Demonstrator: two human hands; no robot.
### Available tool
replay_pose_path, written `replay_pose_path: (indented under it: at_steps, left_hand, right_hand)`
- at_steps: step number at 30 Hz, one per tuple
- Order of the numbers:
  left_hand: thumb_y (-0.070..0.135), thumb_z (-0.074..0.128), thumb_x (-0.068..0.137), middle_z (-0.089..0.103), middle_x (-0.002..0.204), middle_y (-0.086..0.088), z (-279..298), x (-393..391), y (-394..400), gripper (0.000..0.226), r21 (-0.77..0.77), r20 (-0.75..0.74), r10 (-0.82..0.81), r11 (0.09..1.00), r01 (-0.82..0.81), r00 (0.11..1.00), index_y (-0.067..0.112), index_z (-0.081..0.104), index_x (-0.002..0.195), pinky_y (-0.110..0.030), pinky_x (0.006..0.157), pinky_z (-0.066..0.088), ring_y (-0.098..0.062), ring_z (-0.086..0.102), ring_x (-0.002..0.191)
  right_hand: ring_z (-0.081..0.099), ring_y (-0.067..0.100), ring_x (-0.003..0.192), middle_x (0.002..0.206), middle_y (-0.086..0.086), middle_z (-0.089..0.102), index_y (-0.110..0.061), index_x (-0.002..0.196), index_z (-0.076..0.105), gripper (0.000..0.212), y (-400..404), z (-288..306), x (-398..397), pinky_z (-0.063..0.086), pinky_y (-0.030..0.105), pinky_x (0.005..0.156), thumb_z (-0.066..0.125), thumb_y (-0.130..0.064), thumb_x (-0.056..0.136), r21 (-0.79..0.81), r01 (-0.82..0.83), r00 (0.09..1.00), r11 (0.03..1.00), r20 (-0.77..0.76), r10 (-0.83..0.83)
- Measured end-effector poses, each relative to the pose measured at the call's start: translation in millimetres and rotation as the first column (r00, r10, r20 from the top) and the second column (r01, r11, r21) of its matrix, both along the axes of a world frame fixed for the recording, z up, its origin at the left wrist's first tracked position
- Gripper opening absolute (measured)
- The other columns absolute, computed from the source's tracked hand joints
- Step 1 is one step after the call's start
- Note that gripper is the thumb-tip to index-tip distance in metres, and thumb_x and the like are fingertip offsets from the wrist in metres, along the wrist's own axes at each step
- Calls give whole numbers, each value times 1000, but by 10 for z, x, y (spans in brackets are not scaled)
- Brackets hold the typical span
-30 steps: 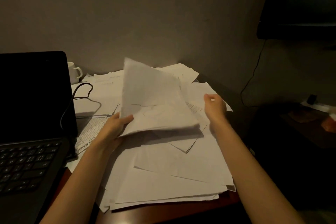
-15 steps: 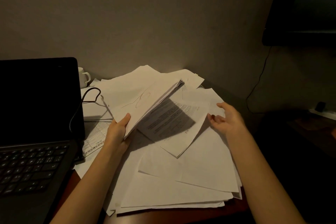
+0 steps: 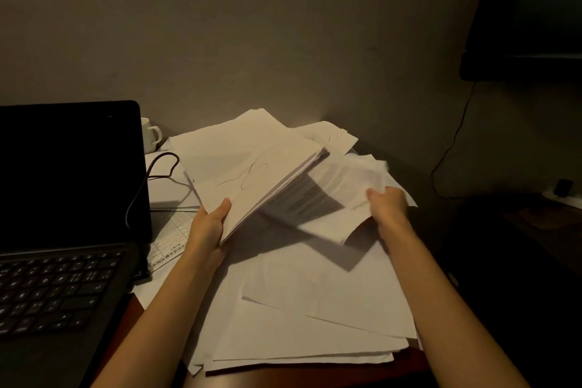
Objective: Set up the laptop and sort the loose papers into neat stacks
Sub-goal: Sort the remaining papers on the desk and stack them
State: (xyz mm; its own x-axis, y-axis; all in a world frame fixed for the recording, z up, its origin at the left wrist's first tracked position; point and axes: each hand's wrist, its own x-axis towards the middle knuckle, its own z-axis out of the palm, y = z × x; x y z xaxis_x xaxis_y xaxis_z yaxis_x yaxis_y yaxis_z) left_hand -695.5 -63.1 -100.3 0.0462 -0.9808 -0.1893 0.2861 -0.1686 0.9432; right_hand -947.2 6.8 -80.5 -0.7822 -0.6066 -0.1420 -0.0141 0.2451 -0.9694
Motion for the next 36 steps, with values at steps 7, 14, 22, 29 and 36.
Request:
replay_pose_path:
  at_steps: [7,14,22,29,36]
  left_hand:
    - [8,56,92,60,124,-14,-54,-80,58,41,-121,392,-26,990,79,920,4,50,132,-39,91,47,-31,57,109]
    - [18,41,98,57,94,-2,38,-114,106,21,-59,441,-74,992,111,894,14,53,114,-29,67,42,-16,52,80]
    - [42,37,101,69,114,0,105,8,190,35,-58,53,-330,941,333,942,26,59,121,-37,94,49,-21,62,109]
    - [-12,49,89,61,126,-13,82,-47,170,43,-25,227,-263,961,276,938,3,50,129,-30,80,52,-24,61,103]
    - [-8,47,91,62,124,-14,74,-120,228,36,-141,179,-200,964,226,963,8,51,124,-48,97,49,-30,61,109]
  right_hand:
    - [66,28,95,113,14,60,-6,125,50,28,81,52,-10,59,32,74,39,-6,99,-423,385,858,820,491,-149]
    - [72,23,77,86,3,73,-21,103,58,32,149,143,500,56,23,57,46,7,93,-585,-124,841,802,367,398]
    - [72,24,76,103,-3,65,-21,127,46,44,168,-89,904,60,32,61,46,7,93,-261,-538,810,802,103,577]
    - [64,18,104,115,-4,62,-25,119,49,31,173,-93,658,57,40,83,58,-13,92,-196,-372,916,907,83,393]
    - [43,35,123,137,18,38,-7,135,33,79,564,20,399,46,47,95,66,-54,80,575,172,753,799,-600,270]
